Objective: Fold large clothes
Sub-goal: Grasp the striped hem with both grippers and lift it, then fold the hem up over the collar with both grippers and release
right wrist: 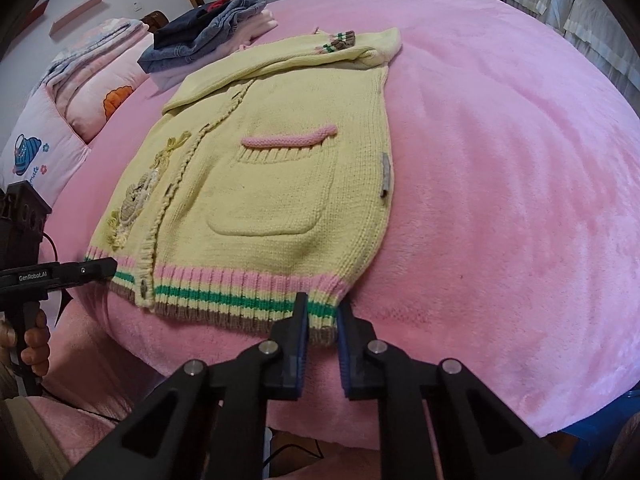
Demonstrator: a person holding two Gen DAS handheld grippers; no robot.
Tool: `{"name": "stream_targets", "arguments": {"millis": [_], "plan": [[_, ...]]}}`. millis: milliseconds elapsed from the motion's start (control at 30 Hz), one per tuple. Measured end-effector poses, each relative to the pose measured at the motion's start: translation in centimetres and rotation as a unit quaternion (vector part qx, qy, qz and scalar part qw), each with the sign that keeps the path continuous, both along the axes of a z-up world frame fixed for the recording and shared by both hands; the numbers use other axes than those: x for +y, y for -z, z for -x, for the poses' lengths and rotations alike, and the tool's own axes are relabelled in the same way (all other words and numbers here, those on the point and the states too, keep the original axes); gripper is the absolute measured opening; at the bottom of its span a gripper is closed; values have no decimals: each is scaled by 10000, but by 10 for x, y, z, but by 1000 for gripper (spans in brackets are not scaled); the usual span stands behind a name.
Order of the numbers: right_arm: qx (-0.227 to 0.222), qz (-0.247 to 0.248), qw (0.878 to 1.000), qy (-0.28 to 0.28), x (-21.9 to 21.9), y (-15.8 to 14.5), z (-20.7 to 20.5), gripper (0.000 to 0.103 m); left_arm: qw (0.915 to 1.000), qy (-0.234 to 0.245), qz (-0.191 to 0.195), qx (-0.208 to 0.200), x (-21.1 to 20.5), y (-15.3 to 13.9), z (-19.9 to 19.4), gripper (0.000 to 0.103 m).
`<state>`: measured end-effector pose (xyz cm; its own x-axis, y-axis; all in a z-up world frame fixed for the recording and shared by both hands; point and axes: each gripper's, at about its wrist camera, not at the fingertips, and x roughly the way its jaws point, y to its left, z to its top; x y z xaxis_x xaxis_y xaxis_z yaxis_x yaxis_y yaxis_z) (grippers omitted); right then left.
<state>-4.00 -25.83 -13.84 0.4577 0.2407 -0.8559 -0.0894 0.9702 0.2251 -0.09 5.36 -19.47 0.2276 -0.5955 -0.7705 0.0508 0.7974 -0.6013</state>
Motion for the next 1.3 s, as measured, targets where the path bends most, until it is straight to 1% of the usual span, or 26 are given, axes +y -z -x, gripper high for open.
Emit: {"name": "stream_targets", "arguments": {"millis": [67, 133, 200, 267, 300, 400, 500, 567, 600, 667, 700, 767, 900, 933, 967, 1000, 1033, 1100, 1167, 1200, 1300], "plan": [[-88, -119, 9999, -4, -1, -9, 1, 12, 10000, -25, 58, 14, -2, -5, -1, 13], [-206, -194, 9996, -12, -3, -20, 2, 12, 9993, -135, 343, 50, 0, -12, -4, 12], [-373, -244, 9990, -18, -5, -33, 1, 12, 9968, -296, 745, 47, 3, -21, -8, 12], [-579, -428, 9974, 8, -9, -52, -4, 12, 9940, -425, 1010, -28, 5, -34, -17, 12], [-667, -536, 9963, 27, -11, -60, -6, 12, 9919, -493, 1166, -96, 5, -43, -23, 12], [-935, -717, 9930, 70, -16, -82, -20, 11, 9873, -651, 1430, -254, 6, -63, -41, 12], [-1173, -967, 9882, 181, -24, -103, -46, 11, 9816, -873, 1658, -372, 9, -79, -71, 12], [-1236, -1147, 9852, 323, -33, -112, -70, 11, 9794, -1014, 1678, -481, 12, -89, -99, 12], [-1233, -1273, 9833, 416, -39, -116, -88, 11, 9787, -1080, 1660, -534, 14, -93, -115, 12], [-1251, -1365, 9813, 522, -45, -118, -113, 11, 9781, -1140, 1629, -620, 15, -96, -143, 12], [-1258, -1372, 9807, 599, -48, -118, -133, 12, 9789, -1179, 1529, -675, 15, -97, -158, 12], [-1289, -1285, 9808, 702, -52, -117, -157, 12, 9808, -1202, 1348, -731, 19, -95, -187, 12], [-1125, -1156, 9830, 878, -53, -94, -218, 12, 9848, -1210, 973, -780, 7, -81, -240, 13], [-1082, -1126, 9839, 868, -52, -88, -228, 12, 9859, -1208, 873, -754, 3, -76, -253, 16], [-992, -1042, 9854, 906, -52, -81, -237, 14, 9876, -1178, 814, -646, 0, -68, -266, 19], [-842, -940, 9866, 1034, -53, -72, -247, 17, 9886, -1192, 762, -523, -1, -60, -276, 33], [-753, -923, 9868, 1100, -53, -66, -251, 20, 9887, -1233, 731, -431, 1, -55, -282, 53], [-640, -994, 9863, 1154, -56, -56, -258, 31, 9878, -1305, 823, -229, 4, -45, -291, 68], [-667, -926, 9871, 1122, -56, -53, -257, 35, 9859, -1361, 961, -179, 7, -41, -293, 70], [-702, -838, 9880, 1093, -55, -53, -255, 35, 9859, -1348, 967, -206, 7, -41, -295, 70], [-758, -564, 9911, 935, -50, -50, -254, 36, 9892, -1219, 688, -441, 5, -44, -298, 70]]}}
